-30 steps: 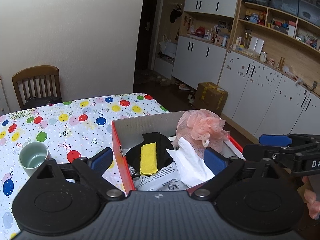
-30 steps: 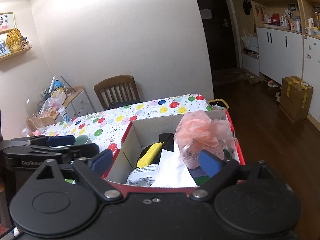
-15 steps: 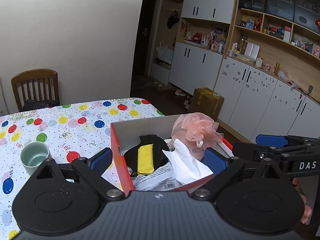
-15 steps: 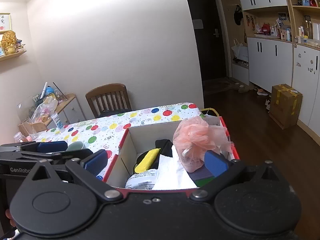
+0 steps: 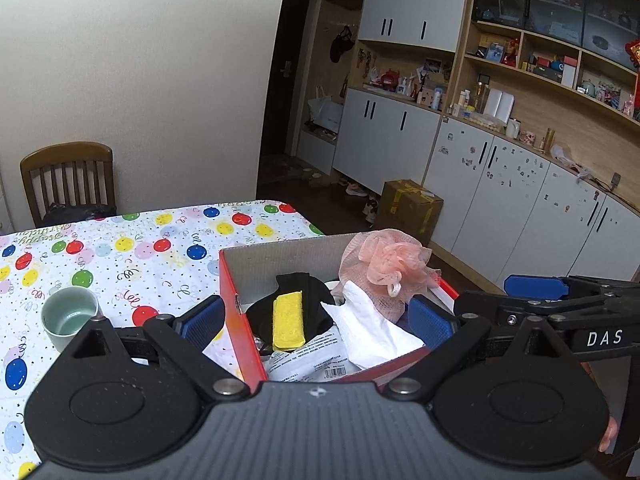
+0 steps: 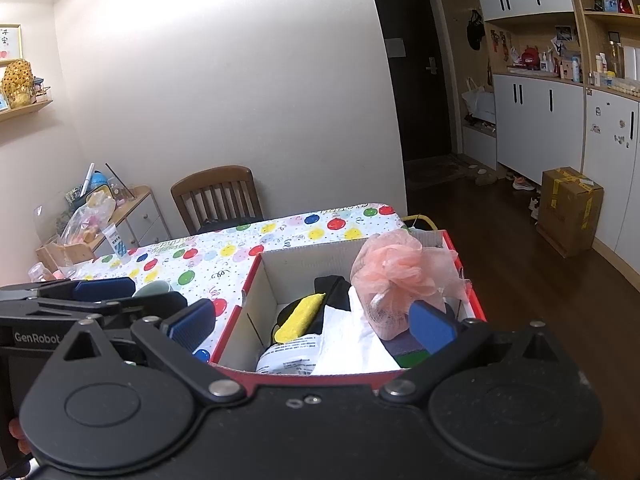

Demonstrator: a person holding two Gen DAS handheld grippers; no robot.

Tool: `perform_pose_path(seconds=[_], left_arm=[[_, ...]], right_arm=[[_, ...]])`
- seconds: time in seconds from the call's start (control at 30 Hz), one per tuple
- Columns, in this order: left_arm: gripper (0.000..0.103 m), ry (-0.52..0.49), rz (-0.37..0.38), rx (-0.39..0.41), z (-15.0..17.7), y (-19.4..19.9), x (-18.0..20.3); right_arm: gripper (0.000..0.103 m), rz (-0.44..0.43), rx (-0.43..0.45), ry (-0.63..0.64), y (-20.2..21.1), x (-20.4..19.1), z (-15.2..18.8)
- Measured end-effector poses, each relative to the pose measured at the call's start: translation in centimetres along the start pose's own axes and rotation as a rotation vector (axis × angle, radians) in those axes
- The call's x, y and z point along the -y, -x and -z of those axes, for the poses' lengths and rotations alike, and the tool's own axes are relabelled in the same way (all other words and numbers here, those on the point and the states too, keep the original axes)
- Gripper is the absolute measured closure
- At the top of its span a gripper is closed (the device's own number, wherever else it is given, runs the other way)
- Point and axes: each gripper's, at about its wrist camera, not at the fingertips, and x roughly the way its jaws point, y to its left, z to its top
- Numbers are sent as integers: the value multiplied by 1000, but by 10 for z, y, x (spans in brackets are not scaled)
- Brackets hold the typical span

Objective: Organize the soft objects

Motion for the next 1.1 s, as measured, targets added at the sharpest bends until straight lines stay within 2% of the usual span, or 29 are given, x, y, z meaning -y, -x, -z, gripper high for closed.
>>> perform_pose_path(seconds=[1.1], left_arm=[[4,-12,7,32,-2,14,-2]], right_arm=[[0,27,5,-14,5,-4,1]])
